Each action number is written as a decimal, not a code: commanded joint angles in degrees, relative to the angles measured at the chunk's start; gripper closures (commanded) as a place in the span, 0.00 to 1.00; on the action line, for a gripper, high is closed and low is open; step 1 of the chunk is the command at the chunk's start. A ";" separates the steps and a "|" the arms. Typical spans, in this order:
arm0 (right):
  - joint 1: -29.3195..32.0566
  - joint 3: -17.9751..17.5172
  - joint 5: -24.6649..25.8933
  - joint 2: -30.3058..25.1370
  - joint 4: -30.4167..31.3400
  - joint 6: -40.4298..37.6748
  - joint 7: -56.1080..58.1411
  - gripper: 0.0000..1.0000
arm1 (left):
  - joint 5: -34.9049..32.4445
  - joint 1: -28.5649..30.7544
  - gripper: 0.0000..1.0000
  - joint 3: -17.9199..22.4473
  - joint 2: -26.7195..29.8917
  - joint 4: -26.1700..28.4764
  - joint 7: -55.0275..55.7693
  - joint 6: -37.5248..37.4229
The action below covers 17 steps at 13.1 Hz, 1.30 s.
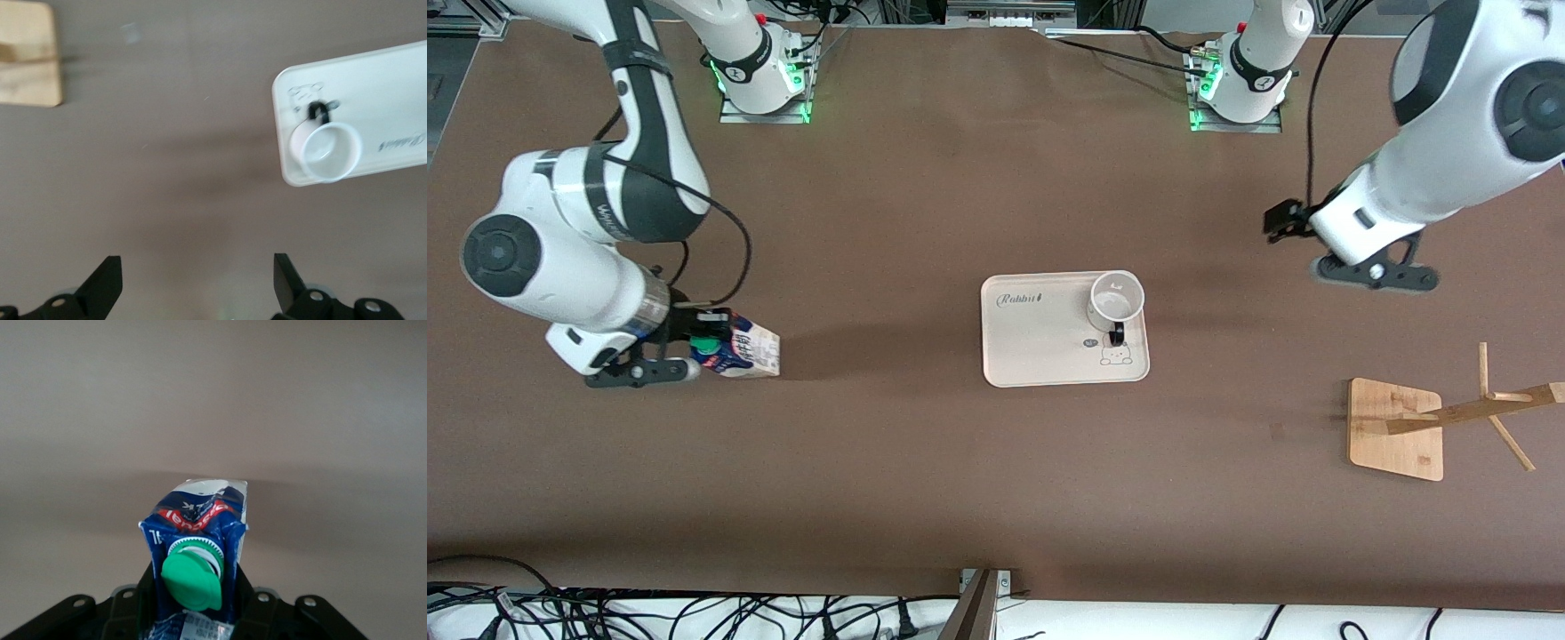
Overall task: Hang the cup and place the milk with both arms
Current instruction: 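Set the carton on the table while the left gripper grasps the mug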
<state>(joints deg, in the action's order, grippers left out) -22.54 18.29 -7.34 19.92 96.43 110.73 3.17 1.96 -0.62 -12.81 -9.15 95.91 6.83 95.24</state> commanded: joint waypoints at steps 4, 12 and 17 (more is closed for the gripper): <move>-0.93 4.64 -1.27 -6.82 12.72 4.67 7.20 0.55 | 2.00 -4.98 0.00 -6.26 -11.22 -1.08 15.99 12.24; -1.10 4.21 -4.00 -6.56 16.85 11.08 6.76 0.55 | -10.75 -15.19 0.16 -6.35 -18.70 9.29 38.24 32.73; -1.10 4.21 -4.00 -6.47 16.69 11.01 6.85 0.29 | -14.35 -15.46 0.68 -6.35 -22.66 9.21 38.43 35.71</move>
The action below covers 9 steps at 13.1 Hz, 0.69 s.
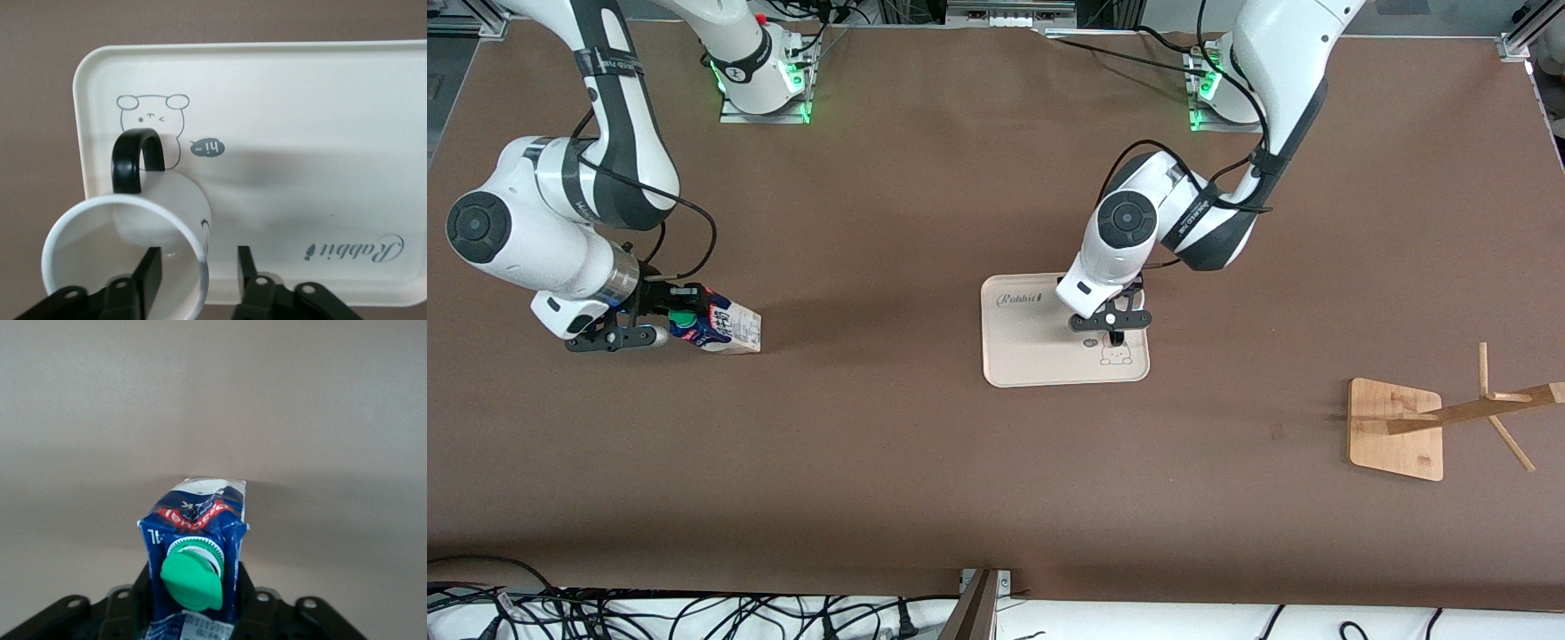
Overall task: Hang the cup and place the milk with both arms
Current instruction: 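Set the carton on the table while the left gripper grasps the mug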
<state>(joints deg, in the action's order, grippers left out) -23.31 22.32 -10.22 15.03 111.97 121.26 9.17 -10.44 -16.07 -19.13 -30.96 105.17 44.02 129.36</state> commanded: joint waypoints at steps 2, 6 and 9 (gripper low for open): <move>-0.33 0.18 -1.20 -1.67 0.63 0.12 0.93 0.17 | -1.95 -0.10 0.86 -0.03 -1.39 -0.23 1.33 1.68; -0.33 0.35 -1.12 -1.93 -1.30 -0.67 1.20 0.00 | -1.95 0.33 1.00 -0.11 0.97 -1.10 0.72 1.16; -0.33 0.36 -0.59 -1.85 -8.75 -9.52 0.85 0.00 | -1.95 2.17 1.00 0.24 7.64 -3.29 -0.94 -4.27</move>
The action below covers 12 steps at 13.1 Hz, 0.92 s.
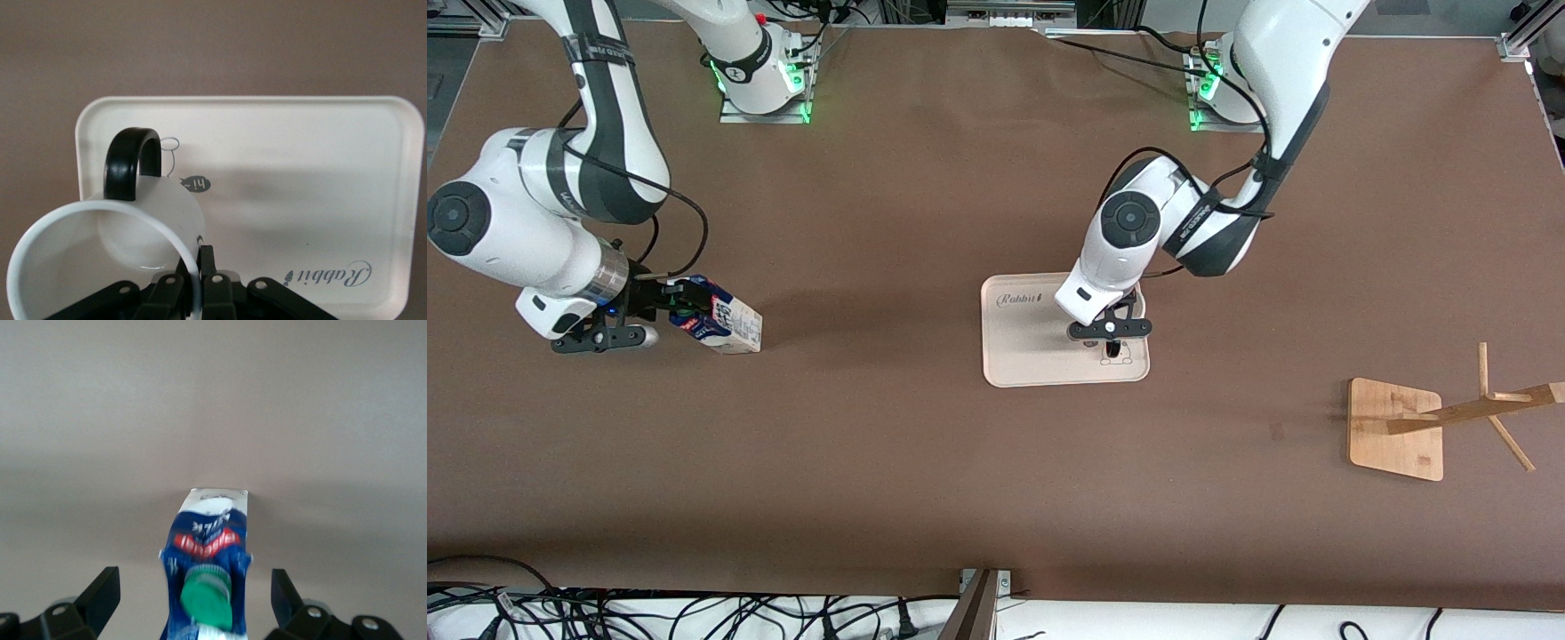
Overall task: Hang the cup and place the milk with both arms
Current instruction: 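Lift the white mug with the left gripper toward the wooden stand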
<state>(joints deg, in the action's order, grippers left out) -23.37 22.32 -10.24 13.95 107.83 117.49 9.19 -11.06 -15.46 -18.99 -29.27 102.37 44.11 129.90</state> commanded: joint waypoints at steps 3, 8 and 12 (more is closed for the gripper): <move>-0.36 0.44 1.27 -1.11 -13.58 -16.38 0.83 0.00 | -0.55 8.66 1.00 -0.26 8.96 -9.78 -12.16 -19.89; -0.36 0.53 5.58 -8.03 -18.46 -27.66 1.36 0.00 | -0.37 20.01 1.00 -0.35 8.96 -22.20 -30.47 -33.84; -0.54 -1.14 11.82 -14.39 -13.61 -28.36 1.27 0.00 | 3.48 27.57 1.00 -0.17 8.96 -23.62 -34.26 -34.10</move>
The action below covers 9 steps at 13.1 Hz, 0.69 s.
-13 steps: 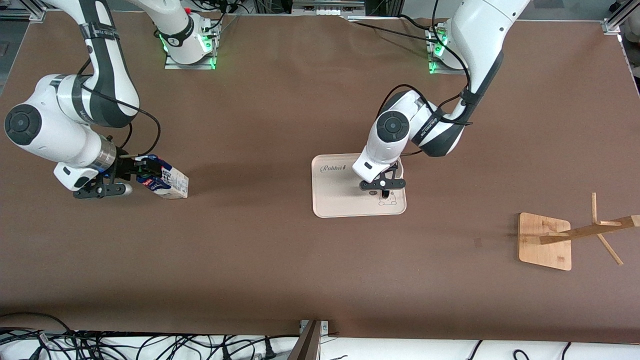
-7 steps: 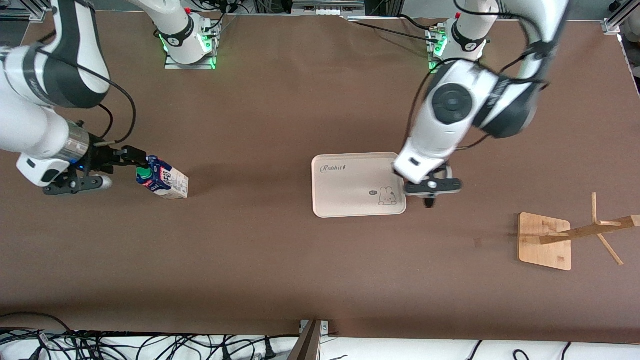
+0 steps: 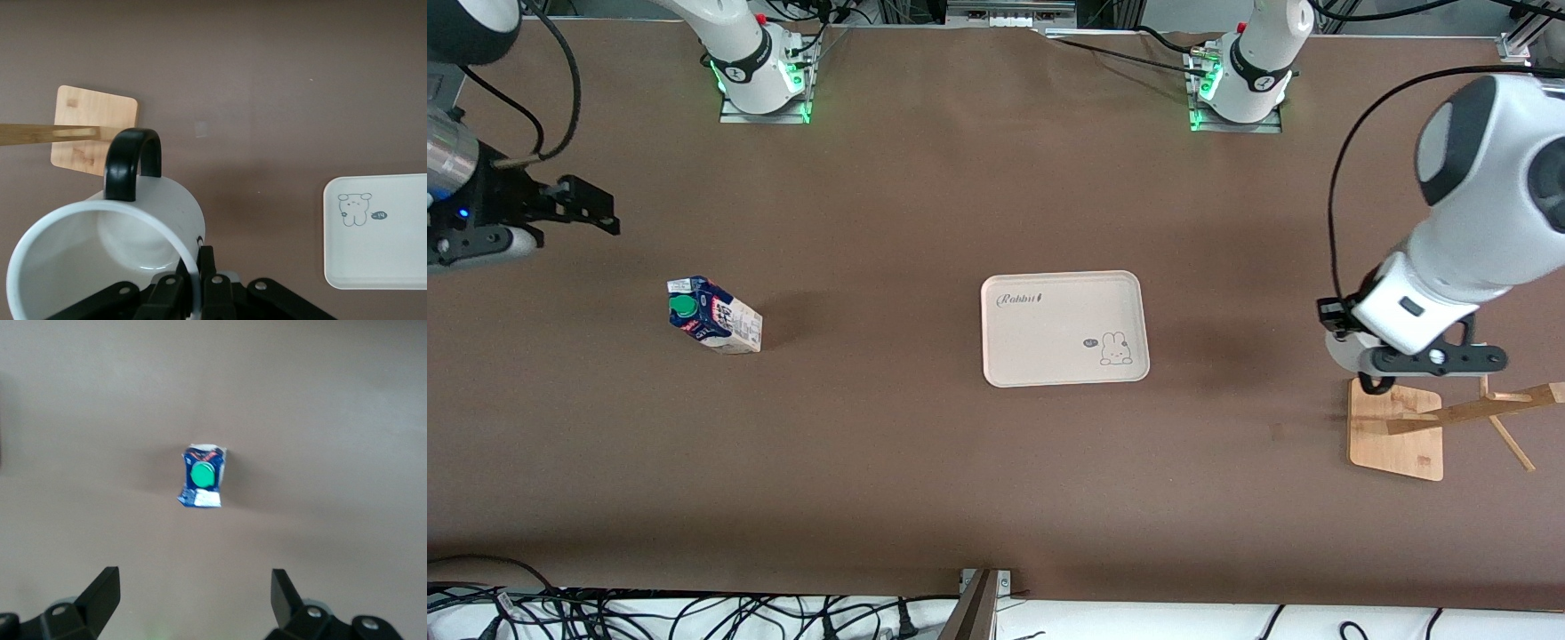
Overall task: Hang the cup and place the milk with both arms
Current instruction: 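Lift the white mug with the left gripper toward the wooden stand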
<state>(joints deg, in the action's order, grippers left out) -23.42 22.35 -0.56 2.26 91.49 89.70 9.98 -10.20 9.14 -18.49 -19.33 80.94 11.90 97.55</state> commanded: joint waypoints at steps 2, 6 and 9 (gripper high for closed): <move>-0.66 -1.25 2.23 -2.18 1.67 -1.19 0.22 0.00 | 3.34 5.70 1.00 -0.59 -1.06 -2.27 -6.08 -2.63; -0.66 -0.99 2.15 -2.09 1.93 -1.37 -0.31 0.00 | 3.52 9.40 1.00 -0.59 -1.41 -2.36 -12.94 -2.63; -0.49 -0.55 2.32 -2.52 3.95 3.18 0.39 0.00 | 3.52 10.28 1.00 -0.41 -3.69 -6.13 -16.82 -2.46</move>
<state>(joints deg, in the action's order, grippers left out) -23.97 21.63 0.80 0.89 93.37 90.06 9.98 -7.67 18.88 -18.44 -20.46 79.41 -2.16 96.44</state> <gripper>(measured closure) 0.000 0.938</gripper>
